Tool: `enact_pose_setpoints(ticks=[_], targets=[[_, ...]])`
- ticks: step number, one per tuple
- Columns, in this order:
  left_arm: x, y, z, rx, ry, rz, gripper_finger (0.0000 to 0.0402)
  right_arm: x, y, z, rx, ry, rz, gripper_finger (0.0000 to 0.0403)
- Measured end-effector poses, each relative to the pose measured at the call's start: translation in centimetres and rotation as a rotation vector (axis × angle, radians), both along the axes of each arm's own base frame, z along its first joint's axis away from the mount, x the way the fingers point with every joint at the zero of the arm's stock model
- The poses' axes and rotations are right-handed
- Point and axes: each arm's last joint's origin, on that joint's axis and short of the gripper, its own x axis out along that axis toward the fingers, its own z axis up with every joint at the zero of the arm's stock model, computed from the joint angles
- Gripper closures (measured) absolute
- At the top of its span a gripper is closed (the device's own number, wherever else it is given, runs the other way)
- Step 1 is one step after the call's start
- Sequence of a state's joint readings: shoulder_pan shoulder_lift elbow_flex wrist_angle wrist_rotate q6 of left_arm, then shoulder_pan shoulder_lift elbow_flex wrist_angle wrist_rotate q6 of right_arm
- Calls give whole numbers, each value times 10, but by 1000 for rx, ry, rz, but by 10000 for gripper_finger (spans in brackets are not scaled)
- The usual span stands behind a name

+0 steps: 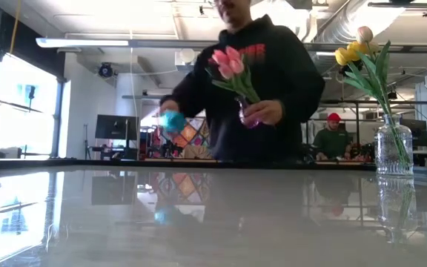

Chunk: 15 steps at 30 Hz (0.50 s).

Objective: Sort flowers into vase by color
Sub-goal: Return to Home Position

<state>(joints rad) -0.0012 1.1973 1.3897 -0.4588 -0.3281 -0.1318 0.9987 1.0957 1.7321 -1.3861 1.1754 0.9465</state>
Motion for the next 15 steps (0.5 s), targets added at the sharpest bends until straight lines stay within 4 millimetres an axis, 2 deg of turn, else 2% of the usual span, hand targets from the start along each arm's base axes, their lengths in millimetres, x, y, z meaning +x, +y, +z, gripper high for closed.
enact_pose_setpoints(ticks=[8,11,15], targets=[[-39,29,-14,-9,-90,-115,401,68,18,-6,-27,83,-82,403],[-53,33,-17,-12,-130,-152,401,95,16,-9,-44,107,-90,403],[-76,33,-16,-6,-170,-167,401,120,7,-7,-67,98,-68,403]])
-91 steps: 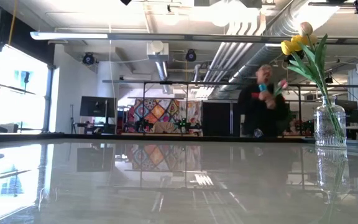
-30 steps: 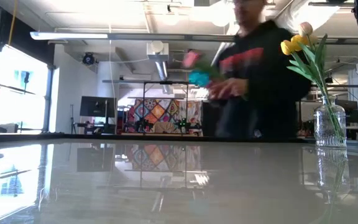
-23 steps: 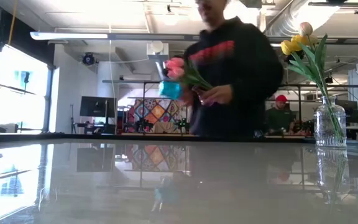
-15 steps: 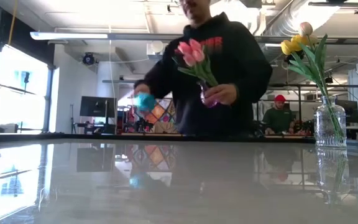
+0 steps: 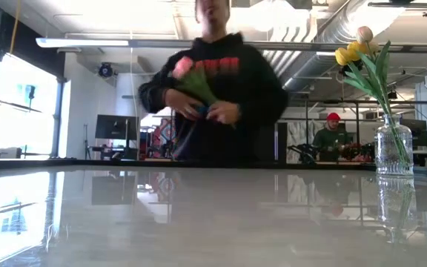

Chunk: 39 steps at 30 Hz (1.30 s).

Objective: Sort flowers into vase by color
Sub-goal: Return to Home Position

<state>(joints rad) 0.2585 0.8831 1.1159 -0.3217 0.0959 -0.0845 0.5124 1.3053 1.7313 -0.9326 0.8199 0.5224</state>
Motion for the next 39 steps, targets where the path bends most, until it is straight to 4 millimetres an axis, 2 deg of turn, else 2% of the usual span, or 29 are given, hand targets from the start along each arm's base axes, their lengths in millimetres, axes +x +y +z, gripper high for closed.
enact_pose_setpoints(ticks=[3,6,10,14,17,19,24,28,34,39], targets=[[-21,-5,1,14,-52,0,401,9,-9,2,-3,-8,15,403],[-38,-10,-7,5,-78,-1,401,13,-16,0,-12,-12,11,403],[-53,-14,-29,-37,-101,4,401,19,-21,-17,-27,-53,23,403],[-64,-17,-48,-76,-173,-2,401,29,-27,-42,-43,-145,129,403],[-69,-20,-57,-94,-182,-51,401,26,-32,-53,-94,-193,166,403],[-69,-20,-66,-120,-123,-46,401,22,-38,-56,-121,-204,154,403],[-65,-18,-86,-153,10,-15,401,23,-49,-74,-172,-89,93,403],[-61,-16,-89,-197,-50,23,401,25,-52,-71,-182,-117,80,403],[-71,-18,-99,-83,-106,9,401,23,-53,-68,-258,-139,169,403],[-90,-24,-104,-5,-228,-4,401,15,-58,-95,-237,-240,211,403]])
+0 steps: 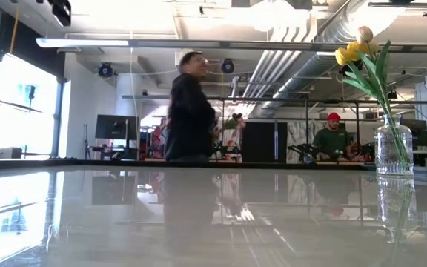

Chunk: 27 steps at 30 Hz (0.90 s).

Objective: Sort flowers into vase by color
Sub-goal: Return to Home Position

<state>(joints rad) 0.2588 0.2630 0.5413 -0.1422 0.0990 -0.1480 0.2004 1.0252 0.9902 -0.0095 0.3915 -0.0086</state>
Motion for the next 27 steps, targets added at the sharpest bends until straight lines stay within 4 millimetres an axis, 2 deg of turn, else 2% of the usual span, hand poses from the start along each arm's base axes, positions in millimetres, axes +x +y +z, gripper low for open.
enact_pose_setpoints(ticks=[4,7,12,16,21,27], targets=[[-3,-1,-11,77,-23,1,401,-14,-3,-17,5,-122,8,403],[0,0,-22,127,-8,7,401,-27,-6,-32,-6,-135,7,403],[9,1,-44,89,20,-34,401,-49,-18,-53,57,-205,-3,403],[13,2,-52,98,0,-34,401,-57,-21,-69,84,-287,111,403],[14,4,-55,133,3,-6,401,-61,-28,-91,108,-238,86,403],[13,5,-57,164,30,12,401,-77,-38,-88,55,-255,21,403]])
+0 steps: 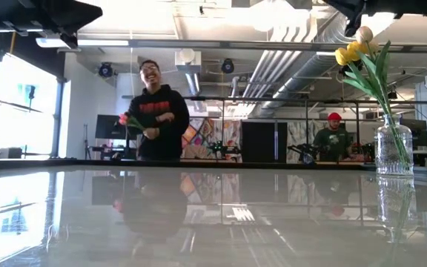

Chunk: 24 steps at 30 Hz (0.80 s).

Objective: Sort flowers into vase by color
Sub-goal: Return to Home Position

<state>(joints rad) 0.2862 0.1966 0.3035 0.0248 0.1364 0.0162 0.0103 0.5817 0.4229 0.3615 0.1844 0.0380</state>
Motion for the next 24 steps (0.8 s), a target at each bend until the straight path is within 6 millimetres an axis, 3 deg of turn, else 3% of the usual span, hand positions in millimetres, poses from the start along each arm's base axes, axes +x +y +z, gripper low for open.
enact_pose_setpoints(ticks=[7,12,24], targets=[[-6,1,-2,27,18,32,401,-35,-9,5,-6,-28,-42,403],[-8,0,-14,26,-5,36,401,-44,-8,-4,-6,35,-15,403],[-4,3,-55,-54,-17,87,401,-44,-13,-60,76,-20,-102,403]])
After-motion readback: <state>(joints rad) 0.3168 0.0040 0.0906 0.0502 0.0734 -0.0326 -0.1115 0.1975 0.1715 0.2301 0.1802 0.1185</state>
